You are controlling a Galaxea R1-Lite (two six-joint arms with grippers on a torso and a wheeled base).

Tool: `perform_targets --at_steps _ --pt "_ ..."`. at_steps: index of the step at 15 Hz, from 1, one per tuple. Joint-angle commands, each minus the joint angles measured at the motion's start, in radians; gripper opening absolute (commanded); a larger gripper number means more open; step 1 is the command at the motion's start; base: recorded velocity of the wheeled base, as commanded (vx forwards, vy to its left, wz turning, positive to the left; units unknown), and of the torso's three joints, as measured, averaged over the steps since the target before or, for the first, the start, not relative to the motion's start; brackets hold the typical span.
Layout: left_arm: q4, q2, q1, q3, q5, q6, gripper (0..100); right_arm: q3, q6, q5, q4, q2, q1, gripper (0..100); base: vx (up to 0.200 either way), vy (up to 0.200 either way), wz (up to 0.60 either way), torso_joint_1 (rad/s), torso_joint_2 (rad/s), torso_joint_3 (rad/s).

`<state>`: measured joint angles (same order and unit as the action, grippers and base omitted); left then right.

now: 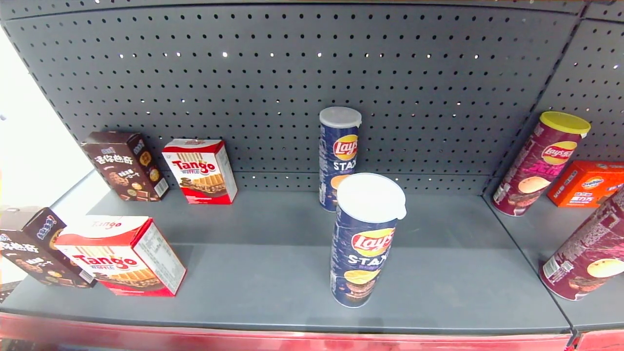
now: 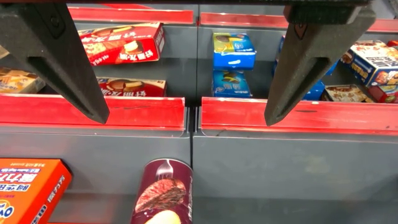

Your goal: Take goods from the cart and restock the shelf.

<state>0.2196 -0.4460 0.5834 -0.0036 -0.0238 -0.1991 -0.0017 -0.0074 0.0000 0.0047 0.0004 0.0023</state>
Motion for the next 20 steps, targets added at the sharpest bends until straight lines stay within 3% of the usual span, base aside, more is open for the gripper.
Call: perform_targets --at_steps 1,2,3,5,7,10,11,13,14,15,20 --pt "-0.109 0.174 -0.135 0.004 -0.021 0.001 100 0.0 0.0 0.0 0.0 0.0 0.001 100 0.0 0.0 0.0 0.0 0.0 0.0" --pt "-0.163 0.231 -0.226 0.002 -0.021 0.009 100 0.0 0.0 0.0 0.0 0.0 0.001 100 0.0 0.0 0.0 0.0 0.0 0.0" --pt "-0.155 0.262 -0.338 0.002 -0.021 0.01 100 0.0 0.0 0.0 0.0 0.0 0.001 100 0.0 0.0 0.0 0.0 0.0 0.0" --pt "-0.157 0.32 -0.471 0.004 -0.021 0.043 100 0.0 0.0 0.0 0.0 0.0 -0.001 100 0.0 0.0 0.0 0.0 0.0 0.0" --pt "-0.155 0.352 -0.473 0.004 -0.021 0.072 100 0.0 0.0 0.0 0.0 0.0 0.001 100 0.0 0.0 0.0 0.0 0.0 0.0" --pt "-0.155 0.352 -0.481 0.004 -0.021 0.073 100 0.0 0.0 0.0 0.0 0.0 0.001 100 0.0 0.0 0.0 0.0 0.0 0.0" --pt "-0.155 0.352 -0.504 0.004 -0.022 0.073 100 0.0 0.0 0.0 0.0 0.0 0.001 100 0.0 0.0 0.0 0.0 0.0 0.0" --pt "-0.155 0.395 -0.611 0.004 -0.019 0.092 100 0.0 0.0 0.0 0.0 0.0 -0.001 100 0.0 0.0 0.0 0.0 0.0 0.0" --pt "-0.157 0.421 -0.588 0.004 -0.025 0.119 100 0.0 0.0 0.0 0.0 0.0 0.001 100 0.0 0.0 0.0 0.0 0.0 0.0" --pt "-0.155 0.438 -0.585 0.004 -0.019 0.127 100 0.0 0.0 0.0 0.0 0.0 -0.001 100 0.0 0.0 0.0 0.0 0.0 0.0" --pt "-0.157 0.44 -0.585 0.004 -0.021 0.139 100 0.0 0.0 0.0 0.0 0.0 0.001 100 0.0 0.0 0.0 0.0 0.0 0.0"
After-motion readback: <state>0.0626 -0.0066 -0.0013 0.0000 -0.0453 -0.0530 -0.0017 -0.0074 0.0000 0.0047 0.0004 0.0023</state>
